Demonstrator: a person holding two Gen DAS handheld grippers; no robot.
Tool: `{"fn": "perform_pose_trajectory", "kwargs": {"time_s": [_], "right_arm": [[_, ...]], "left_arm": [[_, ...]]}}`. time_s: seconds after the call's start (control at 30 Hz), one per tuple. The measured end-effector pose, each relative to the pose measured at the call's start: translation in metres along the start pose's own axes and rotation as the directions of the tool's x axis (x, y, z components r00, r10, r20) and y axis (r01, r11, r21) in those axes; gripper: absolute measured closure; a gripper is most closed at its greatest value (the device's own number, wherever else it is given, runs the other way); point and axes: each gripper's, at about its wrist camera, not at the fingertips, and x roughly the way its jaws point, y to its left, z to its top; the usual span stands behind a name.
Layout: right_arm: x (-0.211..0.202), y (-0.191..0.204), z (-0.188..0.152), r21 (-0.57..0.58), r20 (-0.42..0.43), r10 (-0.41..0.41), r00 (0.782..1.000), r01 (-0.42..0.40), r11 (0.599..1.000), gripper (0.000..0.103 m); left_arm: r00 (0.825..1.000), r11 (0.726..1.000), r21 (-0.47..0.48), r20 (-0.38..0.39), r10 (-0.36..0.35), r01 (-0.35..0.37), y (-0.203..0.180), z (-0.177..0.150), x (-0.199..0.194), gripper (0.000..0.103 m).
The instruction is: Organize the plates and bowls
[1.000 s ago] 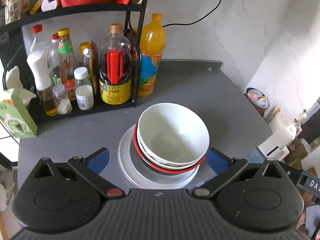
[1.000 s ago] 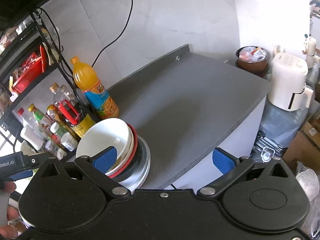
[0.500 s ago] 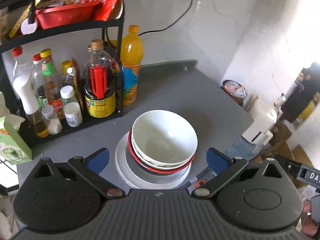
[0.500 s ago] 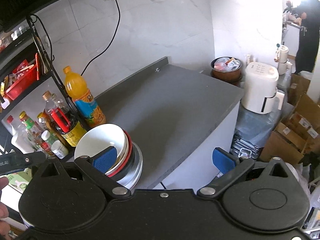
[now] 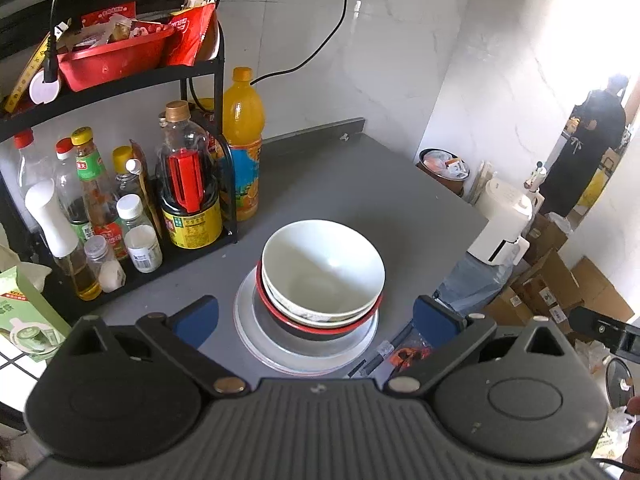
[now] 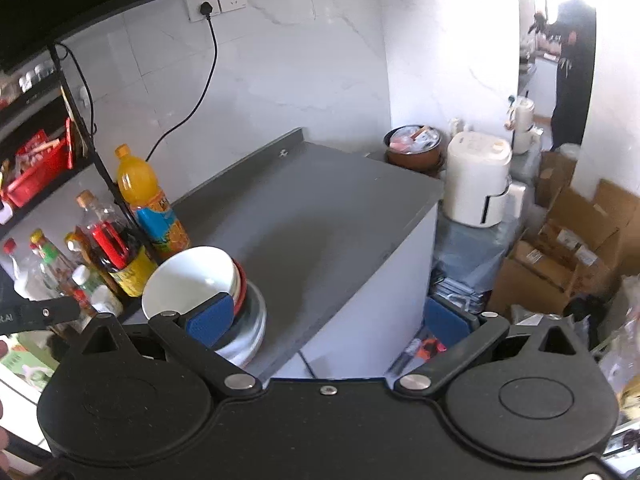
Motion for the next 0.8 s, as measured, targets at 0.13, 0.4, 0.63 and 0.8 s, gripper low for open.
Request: {"fn": "perform_pose_trajectory", "kwargs": {"time_s": [0.13,0.4,0.63,0.8], "right_arm": [[-0.006,0.008,-0.007,-0.003,-0.005,0.003,1.000,-0.003,1.000,0.000],[-0.013,0.023,-0.029,-0.007,-0.023,0.003,1.000,-0.003,1.000,0.000],[-0.024,0.028,-0.044,-0.004,-0.034,-0.002,0.999,0.002,1.000,0.000],[-0.030,0.036,-0.050,-0.025,-0.028,0.001,1.000,-0.002,1.000,0.000]], "left_arm": [[1.000,1.000,0.029,-0.005,0.004,-0.004,0.002,-0.005,-0.005,0.001],[0.999,0.997,0.065,-0.006,0.038,-0.037,0.011,-0.019,-0.008,0.001],[0.999,0.996,0.073,0.003,0.054,-0.054,0.015,-0.033,-0.022,0.001],[0.998,0.994,0.096,0.034,0.058,-0.061,0.014,-0.040,-0.035,0.001]]}}
